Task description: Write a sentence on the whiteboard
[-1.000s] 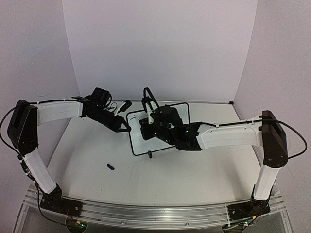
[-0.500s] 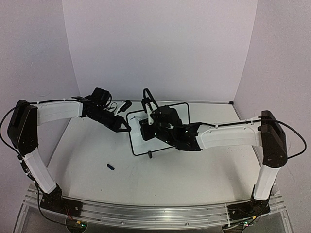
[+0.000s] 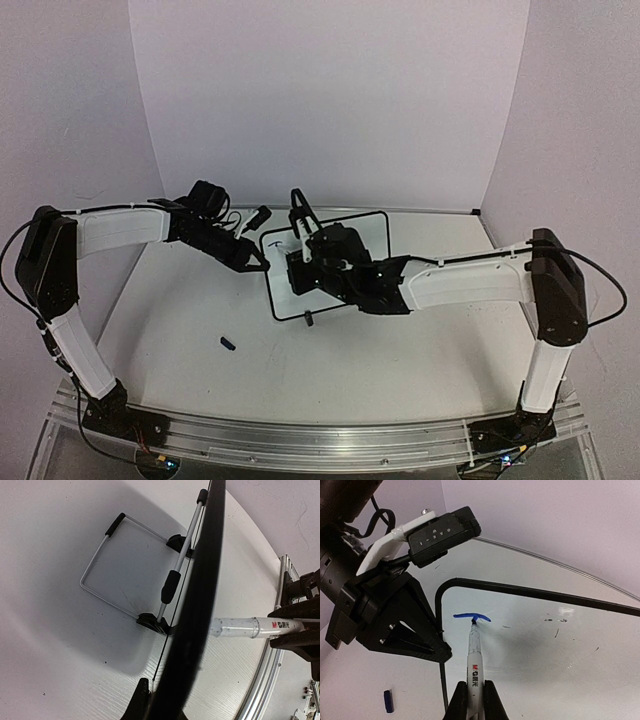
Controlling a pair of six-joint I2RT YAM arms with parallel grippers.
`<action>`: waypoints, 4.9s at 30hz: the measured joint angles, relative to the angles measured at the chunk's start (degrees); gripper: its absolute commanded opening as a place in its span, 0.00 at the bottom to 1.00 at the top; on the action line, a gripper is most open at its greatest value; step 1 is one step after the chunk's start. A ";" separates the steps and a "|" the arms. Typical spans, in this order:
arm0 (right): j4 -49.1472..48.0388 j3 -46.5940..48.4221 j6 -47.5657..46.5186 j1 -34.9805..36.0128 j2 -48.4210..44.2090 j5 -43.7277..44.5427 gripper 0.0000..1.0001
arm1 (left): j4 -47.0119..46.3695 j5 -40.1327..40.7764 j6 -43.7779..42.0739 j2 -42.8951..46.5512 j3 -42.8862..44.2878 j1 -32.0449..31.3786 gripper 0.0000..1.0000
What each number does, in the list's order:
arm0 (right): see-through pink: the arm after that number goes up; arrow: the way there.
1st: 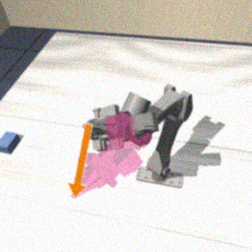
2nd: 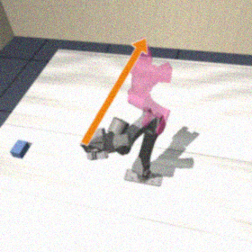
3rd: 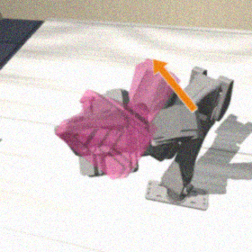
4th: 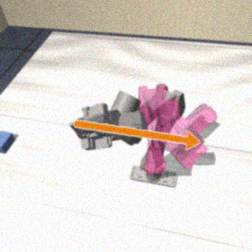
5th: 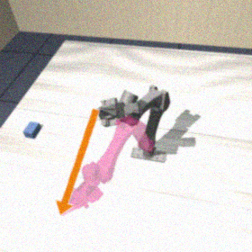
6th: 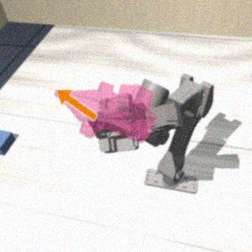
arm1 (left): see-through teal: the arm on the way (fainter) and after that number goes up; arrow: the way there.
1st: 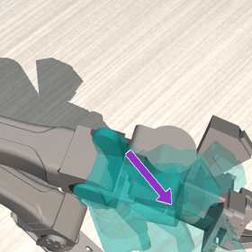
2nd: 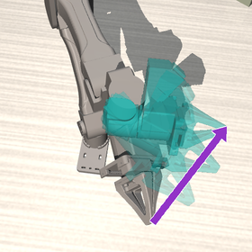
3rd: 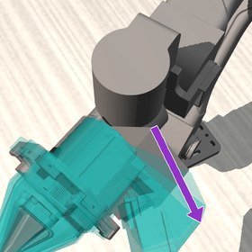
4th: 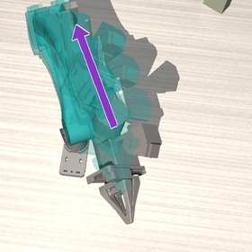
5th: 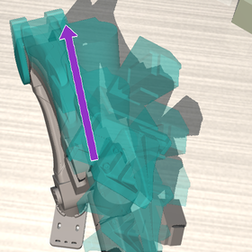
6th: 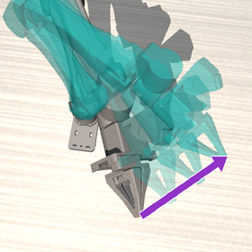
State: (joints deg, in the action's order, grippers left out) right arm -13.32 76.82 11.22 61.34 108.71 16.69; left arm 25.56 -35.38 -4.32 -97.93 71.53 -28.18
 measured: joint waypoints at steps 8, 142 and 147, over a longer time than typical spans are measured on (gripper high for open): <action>0.09 -1.01 1.33 0.26 0.07 0.35 0.00 | 0.00 0.04 0.02 0.00 0.00 0.00 0.00; -0.04 -4.81 1.40 -0.83 -2.71 2.93 0.00 | 0.02 0.35 -0.15 0.00 0.00 -0.04 0.00; -0.33 -4.52 1.03 -0.83 -2.71 2.84 0.00 | 0.02 0.35 -0.15 0.00 0.00 -0.04 0.00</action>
State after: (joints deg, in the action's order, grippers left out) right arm -13.65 72.29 12.25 60.51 106.00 19.53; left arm 25.58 -35.03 -4.47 -97.93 71.53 -28.23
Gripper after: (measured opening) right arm 0.069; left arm 0.046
